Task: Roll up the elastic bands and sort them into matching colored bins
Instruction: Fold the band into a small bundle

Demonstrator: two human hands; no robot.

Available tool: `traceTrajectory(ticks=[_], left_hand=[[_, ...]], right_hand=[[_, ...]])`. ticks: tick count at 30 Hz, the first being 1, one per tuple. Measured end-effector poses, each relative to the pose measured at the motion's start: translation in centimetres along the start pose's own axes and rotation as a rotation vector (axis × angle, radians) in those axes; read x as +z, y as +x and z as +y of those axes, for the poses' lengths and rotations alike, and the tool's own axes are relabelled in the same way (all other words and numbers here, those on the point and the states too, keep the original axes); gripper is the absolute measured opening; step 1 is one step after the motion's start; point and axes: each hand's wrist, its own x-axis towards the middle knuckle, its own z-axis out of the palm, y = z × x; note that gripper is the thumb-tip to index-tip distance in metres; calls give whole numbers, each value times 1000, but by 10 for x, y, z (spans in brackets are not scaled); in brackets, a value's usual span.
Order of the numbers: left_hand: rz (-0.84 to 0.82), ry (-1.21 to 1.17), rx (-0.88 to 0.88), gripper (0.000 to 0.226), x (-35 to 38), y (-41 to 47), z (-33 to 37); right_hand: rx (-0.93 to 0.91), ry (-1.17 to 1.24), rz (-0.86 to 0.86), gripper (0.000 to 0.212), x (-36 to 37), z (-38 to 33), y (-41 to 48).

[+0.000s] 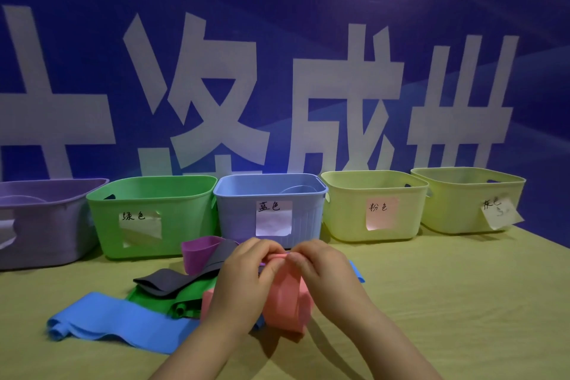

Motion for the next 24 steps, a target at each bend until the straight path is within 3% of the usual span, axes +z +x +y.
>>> traceTrajectory(ticks=[4, 8, 10, 15, 20, 24], left_hand=[[18, -4, 16, 7, 0, 1, -2], [-21, 20, 23, 26, 1, 0, -4], [-23, 24, 32, 38, 1, -1, -5], [40, -99, 4, 14, -1, 1, 0], [39, -65, 19, 4, -3, 2, -2], [58, -22, 19, 17, -5, 2, -6]], right_hand=[[0, 114, 37, 18, 0, -3, -2], [-29, 103, 55, 3, 1, -1, -2], [-26, 95, 66, 8, 1, 1, -1], [-24, 74, 61, 32, 2, 4, -1], [-27, 59, 21, 20, 4, 2, -2], [-27, 121, 56, 14, 3, 0, -4]])
